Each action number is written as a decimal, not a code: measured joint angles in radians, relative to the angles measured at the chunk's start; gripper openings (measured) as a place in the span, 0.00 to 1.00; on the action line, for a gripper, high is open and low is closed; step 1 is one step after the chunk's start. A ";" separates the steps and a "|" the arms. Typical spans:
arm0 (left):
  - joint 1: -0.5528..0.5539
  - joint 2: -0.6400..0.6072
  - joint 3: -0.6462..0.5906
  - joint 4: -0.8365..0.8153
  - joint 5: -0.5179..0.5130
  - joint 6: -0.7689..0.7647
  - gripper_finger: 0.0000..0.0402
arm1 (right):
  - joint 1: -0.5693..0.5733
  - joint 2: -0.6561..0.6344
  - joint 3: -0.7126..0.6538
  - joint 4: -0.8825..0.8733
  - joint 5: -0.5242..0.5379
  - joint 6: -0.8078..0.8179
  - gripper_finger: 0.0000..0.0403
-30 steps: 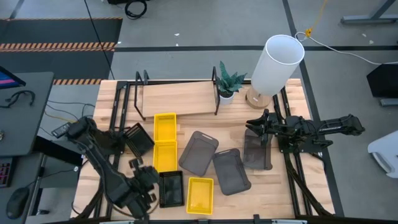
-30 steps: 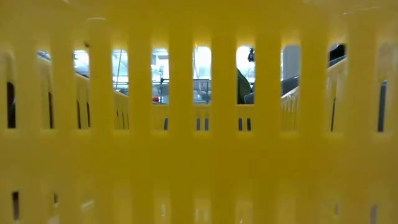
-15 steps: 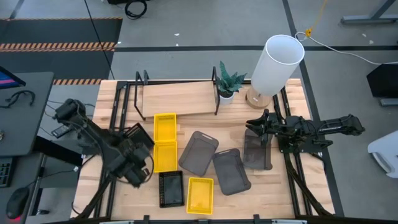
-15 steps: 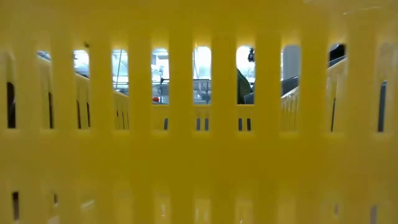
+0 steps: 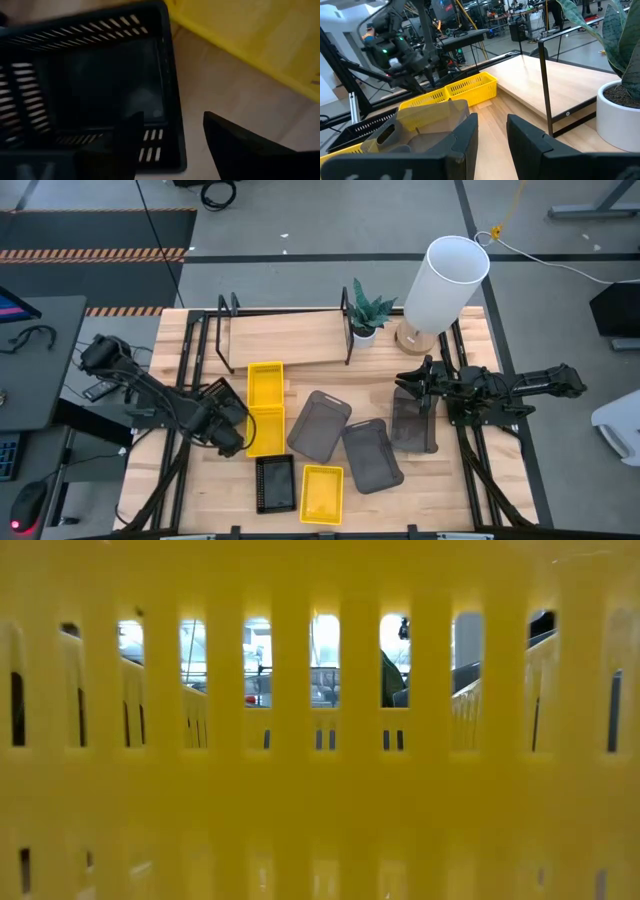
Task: Stack baskets on shelf by color
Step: Stack the top black basket on top of the black basket
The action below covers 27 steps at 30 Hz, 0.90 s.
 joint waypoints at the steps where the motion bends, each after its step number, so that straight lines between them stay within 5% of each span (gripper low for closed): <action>1: 0.011 0.000 -0.021 0.019 0.006 0.008 0.52 | 0.000 0.000 0.000 0.000 0.000 0.000 0.27; 8: 0.066 0.001 -0.098 0.086 0.013 0.033 0.39 | 0.000 0.000 0.000 0.000 0.000 0.000 0.27; 18: 0.086 0.001 -0.096 0.117 0.071 0.032 0.03 | 0.000 0.000 0.000 0.000 0.000 0.000 0.27; 27: 0.027 0.001 0.130 -0.146 0.018 -0.024 0.01 | 0.000 0.000 0.000 0.000 0.000 0.000 0.27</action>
